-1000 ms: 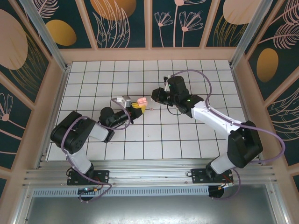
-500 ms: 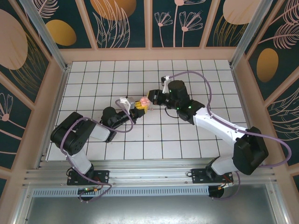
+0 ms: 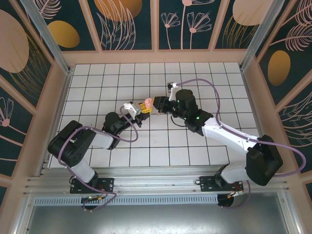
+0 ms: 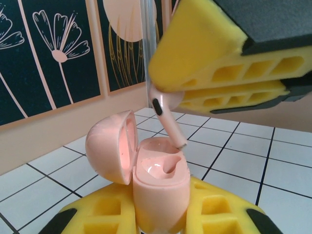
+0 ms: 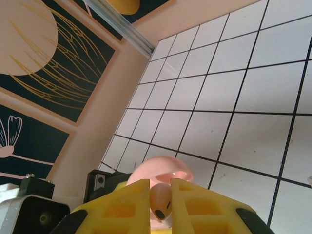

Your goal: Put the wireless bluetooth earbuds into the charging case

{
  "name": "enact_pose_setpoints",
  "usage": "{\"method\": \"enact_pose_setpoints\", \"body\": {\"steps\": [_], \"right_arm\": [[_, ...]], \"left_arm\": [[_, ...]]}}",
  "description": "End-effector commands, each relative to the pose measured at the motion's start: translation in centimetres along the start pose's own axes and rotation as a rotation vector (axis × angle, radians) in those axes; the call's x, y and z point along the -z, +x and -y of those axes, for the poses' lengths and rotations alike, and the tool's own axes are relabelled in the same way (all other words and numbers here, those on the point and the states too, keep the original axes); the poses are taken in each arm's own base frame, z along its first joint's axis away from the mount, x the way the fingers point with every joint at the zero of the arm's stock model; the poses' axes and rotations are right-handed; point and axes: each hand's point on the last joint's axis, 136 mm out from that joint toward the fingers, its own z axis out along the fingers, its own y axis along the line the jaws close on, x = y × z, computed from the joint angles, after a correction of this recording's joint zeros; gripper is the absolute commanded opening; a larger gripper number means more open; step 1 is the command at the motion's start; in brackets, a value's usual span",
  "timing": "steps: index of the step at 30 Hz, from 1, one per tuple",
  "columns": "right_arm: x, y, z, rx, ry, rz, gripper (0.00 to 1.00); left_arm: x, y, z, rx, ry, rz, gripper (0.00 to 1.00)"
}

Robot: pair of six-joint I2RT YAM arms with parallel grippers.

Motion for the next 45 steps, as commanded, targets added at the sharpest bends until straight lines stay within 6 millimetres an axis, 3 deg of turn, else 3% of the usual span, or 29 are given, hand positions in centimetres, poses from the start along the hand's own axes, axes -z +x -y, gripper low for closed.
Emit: {"method": "enact_pose_setpoints", "body": {"steps": [1,17,45], "right_arm": [[0.6,-1.6,-1.6,0.036,-0.046,0.075,0.15],[0.1,-0.3,-0.8,0.026,-0.036,0.053,0.15],[-0.5,0.2,-1.4,0.021,-0.089,0.044,0.15]], "left_arm": [[0.2,-1.1,0.4,-0.034,0.001,0.030,0.08],[0.1,-3.2,-0.1,0.037,-0.021,0.112,0.08],[-0.1,-4.2,-0.1,0.054,-0.007,0.135,0.08]]}}
